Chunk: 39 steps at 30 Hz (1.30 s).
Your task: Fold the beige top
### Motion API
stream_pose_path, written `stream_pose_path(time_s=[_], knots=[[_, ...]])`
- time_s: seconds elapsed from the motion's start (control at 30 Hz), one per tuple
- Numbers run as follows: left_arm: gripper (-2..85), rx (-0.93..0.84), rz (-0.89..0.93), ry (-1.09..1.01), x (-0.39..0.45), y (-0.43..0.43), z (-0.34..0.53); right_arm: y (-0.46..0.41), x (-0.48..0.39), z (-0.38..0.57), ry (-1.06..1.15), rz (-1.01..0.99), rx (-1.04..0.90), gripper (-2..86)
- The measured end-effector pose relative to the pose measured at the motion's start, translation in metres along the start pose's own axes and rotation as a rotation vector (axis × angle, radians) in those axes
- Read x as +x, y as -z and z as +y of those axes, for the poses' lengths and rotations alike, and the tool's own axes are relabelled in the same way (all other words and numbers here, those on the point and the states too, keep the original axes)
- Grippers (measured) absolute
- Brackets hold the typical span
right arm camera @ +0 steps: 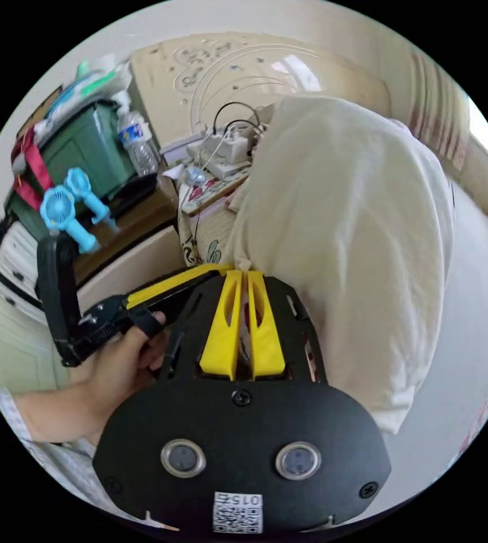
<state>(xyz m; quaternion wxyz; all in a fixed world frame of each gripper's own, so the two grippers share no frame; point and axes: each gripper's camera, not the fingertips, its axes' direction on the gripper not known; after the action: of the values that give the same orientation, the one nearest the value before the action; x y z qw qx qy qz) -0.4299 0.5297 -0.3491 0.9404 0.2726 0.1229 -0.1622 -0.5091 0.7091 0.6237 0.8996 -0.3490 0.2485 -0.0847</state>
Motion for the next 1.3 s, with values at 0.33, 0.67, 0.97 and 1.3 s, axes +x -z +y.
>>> stream_pose_path(time_s=[0.33, 0.67, 0.97, 1.3], knots=[[-0.7, 0.242, 0.143, -0.076, 0.042, 0.159, -0.082, 0.33, -0.025, -0.101, 0.001, 0.192, 0.411, 0.4], [-0.8, 0.364, 0.212, -0.191, 0.11, 0.235, -0.126, 0.608, -0.016, -0.079, -0.227, 0.385, 0.65, 0.3], [-0.9, 0.389, 0.563, -0.296, 0.166, 0.266, -0.147, 0.79, -0.017, 0.01, -0.272, 0.508, 0.837, 0.0], [-0.9, 0.245, 0.558, -0.266, 0.225, 0.111, -0.151, 0.807, 0.092, 0.009, -0.375, 0.636, 0.714, 0.5]])
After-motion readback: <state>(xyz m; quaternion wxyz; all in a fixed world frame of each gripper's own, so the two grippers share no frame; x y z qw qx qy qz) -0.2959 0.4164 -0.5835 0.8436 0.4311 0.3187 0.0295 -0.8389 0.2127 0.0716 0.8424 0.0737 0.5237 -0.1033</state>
